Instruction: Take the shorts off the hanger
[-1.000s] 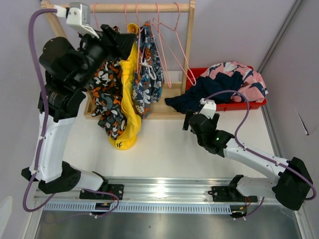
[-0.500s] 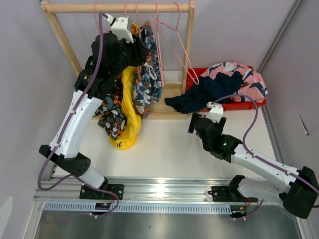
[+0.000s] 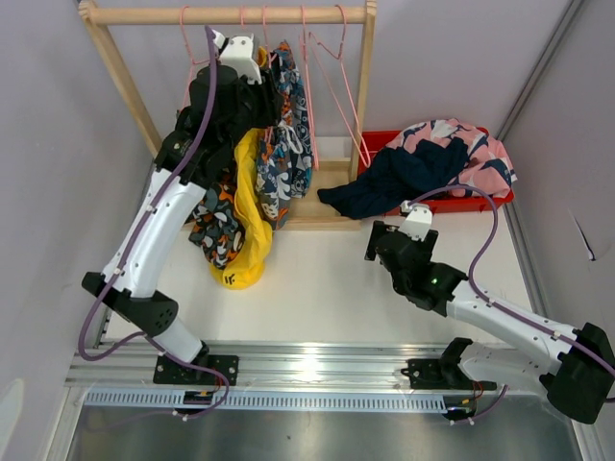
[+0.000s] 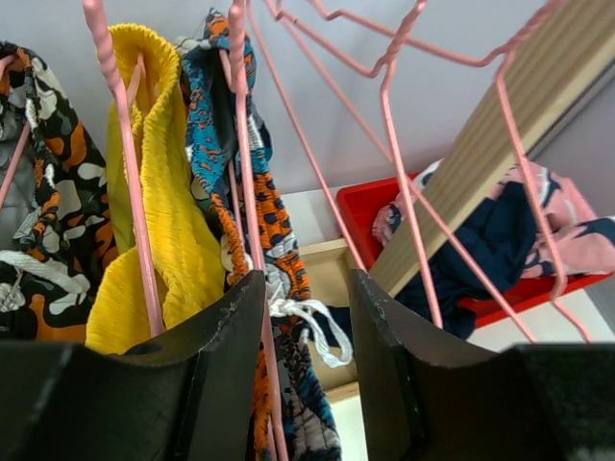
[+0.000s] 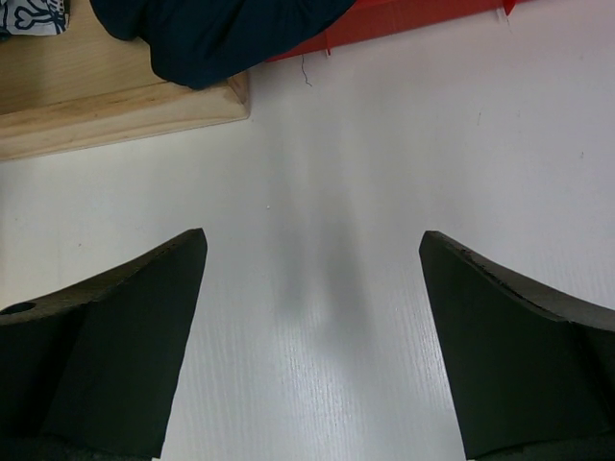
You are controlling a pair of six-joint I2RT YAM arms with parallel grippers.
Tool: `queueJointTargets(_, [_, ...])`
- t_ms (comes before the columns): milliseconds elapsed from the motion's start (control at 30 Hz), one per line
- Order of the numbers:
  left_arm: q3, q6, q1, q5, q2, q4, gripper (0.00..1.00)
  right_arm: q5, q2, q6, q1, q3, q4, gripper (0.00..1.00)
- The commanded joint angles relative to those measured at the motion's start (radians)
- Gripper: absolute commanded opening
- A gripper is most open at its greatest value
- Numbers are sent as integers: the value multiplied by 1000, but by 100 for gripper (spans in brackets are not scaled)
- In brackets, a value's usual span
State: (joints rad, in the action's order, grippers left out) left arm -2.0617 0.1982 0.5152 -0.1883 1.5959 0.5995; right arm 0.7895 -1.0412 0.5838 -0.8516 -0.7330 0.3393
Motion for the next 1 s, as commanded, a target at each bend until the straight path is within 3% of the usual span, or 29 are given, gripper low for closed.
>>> queueJointTargets(0, [5, -34, 2, -62, 24, -38, 46, 53, 20, 28, -1, 11, -16, 99])
queueJointTargets(567, [-41, -69, 3, -165, 128, -15, 43, 48, 30, 27, 9, 43, -22, 99])
queueJointTargets(600, [-29, -69, 2, -165, 125, -18, 37, 47, 36, 25, 11, 44, -25, 99])
queueJointTargets(633, [-26, -69, 2, -163, 125, -18, 23, 47, 38, 25, 13, 47, -25, 100])
queueJointTargets(733, [-44, -60, 3, -169, 137, 3, 0, 45, 40, 25, 13, 53, -28, 99])
queueJointTargets(900, [-90, -77, 16, -158, 107, 40, 0, 43, 43, 34, 11, 57, -22, 100])
queueJointTargets(967, [-182, -98, 28, -161, 98, 74, 0, 43, 49, 34, 11, 63, -23, 100])
